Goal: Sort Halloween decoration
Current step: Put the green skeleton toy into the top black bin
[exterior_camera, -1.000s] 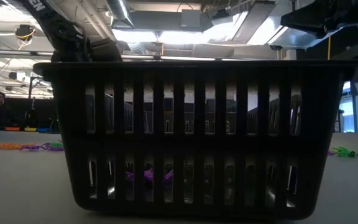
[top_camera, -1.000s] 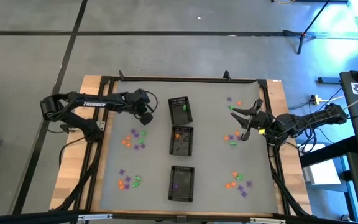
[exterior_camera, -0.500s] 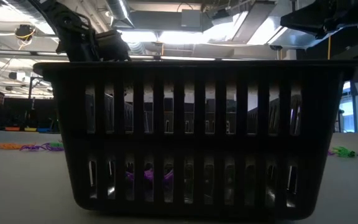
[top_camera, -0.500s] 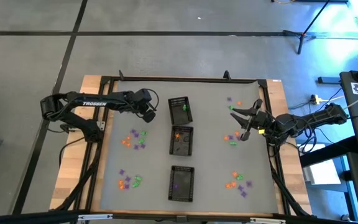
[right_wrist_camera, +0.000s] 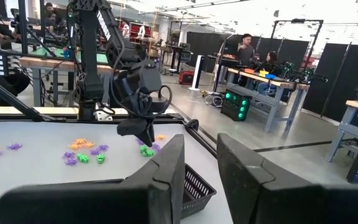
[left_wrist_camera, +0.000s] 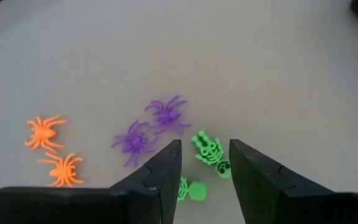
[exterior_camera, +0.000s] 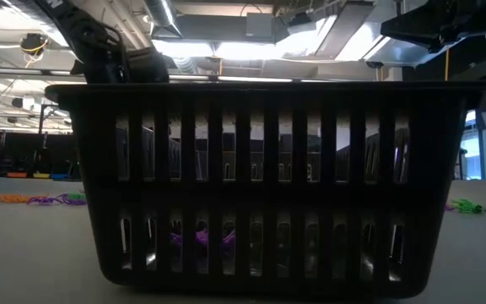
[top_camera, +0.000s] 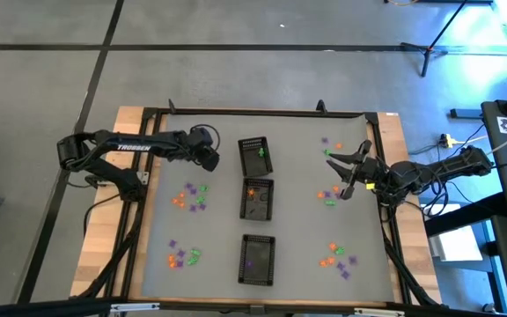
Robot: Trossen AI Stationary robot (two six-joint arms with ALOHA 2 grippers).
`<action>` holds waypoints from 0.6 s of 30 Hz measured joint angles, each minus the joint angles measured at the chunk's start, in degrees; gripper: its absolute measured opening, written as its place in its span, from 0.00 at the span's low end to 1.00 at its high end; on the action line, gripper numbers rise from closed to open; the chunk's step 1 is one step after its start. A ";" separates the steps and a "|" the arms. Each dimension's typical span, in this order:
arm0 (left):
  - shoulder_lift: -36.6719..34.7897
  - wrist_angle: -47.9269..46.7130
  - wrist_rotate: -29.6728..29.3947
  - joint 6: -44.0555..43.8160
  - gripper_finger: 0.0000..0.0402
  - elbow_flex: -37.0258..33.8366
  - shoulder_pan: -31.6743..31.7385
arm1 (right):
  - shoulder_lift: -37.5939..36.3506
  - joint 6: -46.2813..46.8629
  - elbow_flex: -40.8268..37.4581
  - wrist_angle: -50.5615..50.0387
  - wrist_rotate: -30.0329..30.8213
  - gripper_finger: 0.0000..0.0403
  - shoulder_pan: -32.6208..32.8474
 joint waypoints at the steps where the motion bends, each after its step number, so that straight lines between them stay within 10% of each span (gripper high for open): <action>1: 0.00 0.27 -0.05 -0.39 0.32 -0.33 0.00 | 0.01 0.00 0.00 0.00 0.00 0.23 0.00; 18: 10.80 9.29 -1.59 -4.85 0.31 -2.00 -1.07 | 0.00 0.00 0.00 0.09 0.00 0.23 -0.02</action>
